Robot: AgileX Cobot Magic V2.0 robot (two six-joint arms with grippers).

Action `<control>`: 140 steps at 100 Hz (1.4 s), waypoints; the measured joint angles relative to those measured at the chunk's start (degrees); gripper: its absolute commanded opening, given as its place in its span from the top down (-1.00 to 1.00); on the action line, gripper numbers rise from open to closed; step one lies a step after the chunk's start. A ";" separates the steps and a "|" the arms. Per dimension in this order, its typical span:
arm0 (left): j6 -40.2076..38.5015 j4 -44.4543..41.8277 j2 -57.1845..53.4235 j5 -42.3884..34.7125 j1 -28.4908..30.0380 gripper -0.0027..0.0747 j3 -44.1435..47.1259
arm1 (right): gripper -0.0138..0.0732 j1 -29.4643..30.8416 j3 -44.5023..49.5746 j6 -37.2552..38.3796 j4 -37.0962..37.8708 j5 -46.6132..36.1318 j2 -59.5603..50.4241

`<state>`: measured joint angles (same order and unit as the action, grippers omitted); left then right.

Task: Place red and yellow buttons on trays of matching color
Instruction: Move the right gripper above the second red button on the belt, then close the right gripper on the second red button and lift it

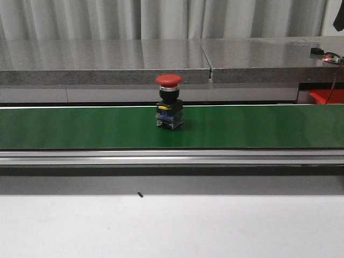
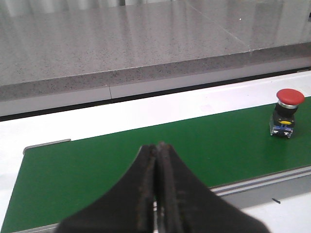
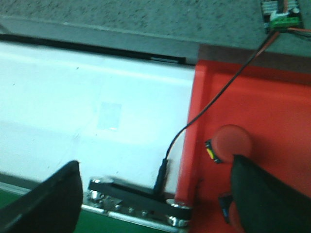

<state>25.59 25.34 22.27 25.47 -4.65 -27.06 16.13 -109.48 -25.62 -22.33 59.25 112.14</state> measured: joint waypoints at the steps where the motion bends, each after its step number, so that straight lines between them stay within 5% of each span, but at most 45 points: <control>1: 0.00 0.00 0.00 0.00 0.00 0.98 0.00 | -0.56 -0.23 0.66 -0.39 -0.14 0.00 -0.53; 63: 0.00 0.00 0.00 0.00 0.00 0.98 0.00 | -0.49 -20.35 35.85 -3.91 -0.47 -10.71 -21.35; 81: 0.00 0.00 0.00 0.00 0.00 0.98 0.00 | -0.51 -27.19 37.73 -4.13 -0.47 -12.49 -21.35; 95: 0.00 0.00 0.00 0.00 0.00 0.98 0.00 | -0.71 -30.57 37.73 -4.60 -0.55 -13.33 -21.35; 140: 0.00 0.00 0.00 0.00 0.00 0.98 0.00 | -0.81 -32.76 37.73 -6.79 -0.55 -17.98 -20.32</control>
<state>25.59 25.34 22.27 25.47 -4.65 -27.06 -16.63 -71.75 -32.40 -22.88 41.27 91.82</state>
